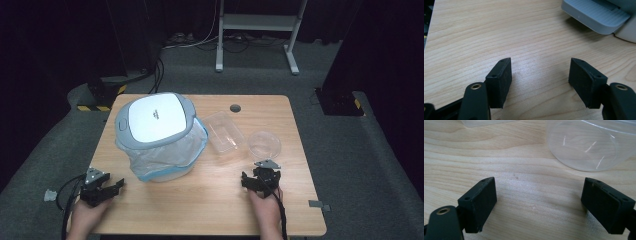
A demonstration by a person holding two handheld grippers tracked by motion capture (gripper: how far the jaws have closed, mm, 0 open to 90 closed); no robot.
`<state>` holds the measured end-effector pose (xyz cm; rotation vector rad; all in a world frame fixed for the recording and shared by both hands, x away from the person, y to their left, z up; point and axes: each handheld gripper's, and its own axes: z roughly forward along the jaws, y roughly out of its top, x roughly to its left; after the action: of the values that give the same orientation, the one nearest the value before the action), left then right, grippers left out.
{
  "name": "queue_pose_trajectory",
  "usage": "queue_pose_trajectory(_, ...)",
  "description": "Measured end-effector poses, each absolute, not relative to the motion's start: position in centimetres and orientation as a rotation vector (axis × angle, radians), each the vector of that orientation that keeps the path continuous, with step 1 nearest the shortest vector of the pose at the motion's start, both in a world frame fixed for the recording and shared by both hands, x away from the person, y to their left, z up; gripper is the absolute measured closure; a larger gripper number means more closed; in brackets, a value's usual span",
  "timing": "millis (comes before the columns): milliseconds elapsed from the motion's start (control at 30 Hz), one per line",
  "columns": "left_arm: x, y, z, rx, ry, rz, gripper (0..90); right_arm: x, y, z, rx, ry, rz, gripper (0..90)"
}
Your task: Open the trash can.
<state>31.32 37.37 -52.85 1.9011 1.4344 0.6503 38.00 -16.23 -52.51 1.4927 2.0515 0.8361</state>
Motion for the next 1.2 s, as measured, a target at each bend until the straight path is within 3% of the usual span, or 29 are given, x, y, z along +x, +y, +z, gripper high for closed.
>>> queue_pose_trajectory(600,31.3,37.3,-52.9,1.902,1.423,0.645,35.0,37.8,-16.2,-52.5,1.487,2.052,0.834,13.3)
queue_pose_trajectory(767,31.3,37.4,-52.8,1.906,1.412,0.647,39.2,37.7,-16.2,-52.5,1.488,2.052,0.835,13.7)
queue_pose_trajectory(1033,31.8,37.0,-52.4,1.942,1.372,0.663,65.6,37.3,-16.0,-52.5,1.484,2.053,0.838,14.3)
queue_pose_trajectory(1200,33.1,36.9,-50.9,1.861,1.356,0.659,77.7,37.3,-16.0,-52.5,1.473,2.067,0.840,14.3)
